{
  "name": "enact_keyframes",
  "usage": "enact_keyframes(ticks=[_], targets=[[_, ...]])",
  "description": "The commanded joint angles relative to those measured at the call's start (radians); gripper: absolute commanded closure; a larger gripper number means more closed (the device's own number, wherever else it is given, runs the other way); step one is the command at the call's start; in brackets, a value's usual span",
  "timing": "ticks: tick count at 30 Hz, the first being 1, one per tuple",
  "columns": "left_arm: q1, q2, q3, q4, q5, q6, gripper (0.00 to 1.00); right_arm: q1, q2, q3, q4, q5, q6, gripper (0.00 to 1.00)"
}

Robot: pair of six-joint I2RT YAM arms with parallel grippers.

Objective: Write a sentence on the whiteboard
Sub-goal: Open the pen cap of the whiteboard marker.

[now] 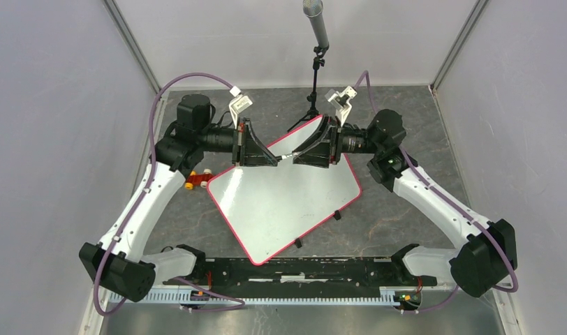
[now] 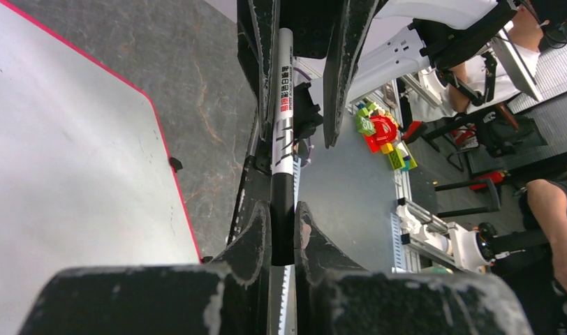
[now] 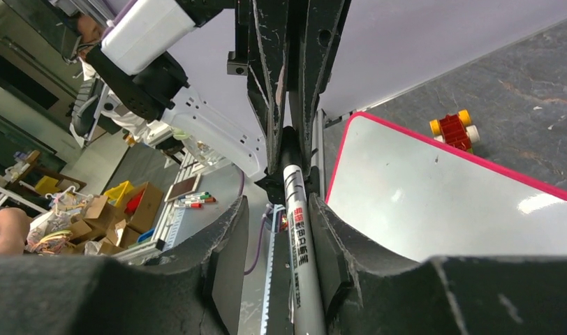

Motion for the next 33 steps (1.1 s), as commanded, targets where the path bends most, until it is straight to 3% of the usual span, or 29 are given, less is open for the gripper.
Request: enact_keyframes(ticks=[1,5,13,21,25,33], targets=[[-0.006,0.032,0.072,-0.135,0.015,0.088,0.97,0.011,0.003,0.078,-0.138,-0.018,-0.147,0.57],[-0.008,0.037,0.090,-0.208,0.010,0.134,0.97,0.011,-0.003,0.094,-0.230,-0.019,-0.228,0.51],[-0.030,0.043,0.094,-0.211,-0.006,0.138,0.98,0.029,0.006,0.104,-0.240,-0.029,-0.240,0.63],[-0.030,0.029,0.080,-0.152,-0.008,0.091,0.97,0.038,0.011,0.092,-0.235,-0.028,-0.237,0.60],[-0.031,0.018,0.073,-0.150,-0.022,0.095,0.98,0.039,0.005,0.078,-0.207,-0.043,-0.213,0.53],[-0.029,0.004,0.072,-0.154,-0.028,0.098,0.97,0.035,-0.001,0.062,-0.209,-0.054,-0.215,0.57]])
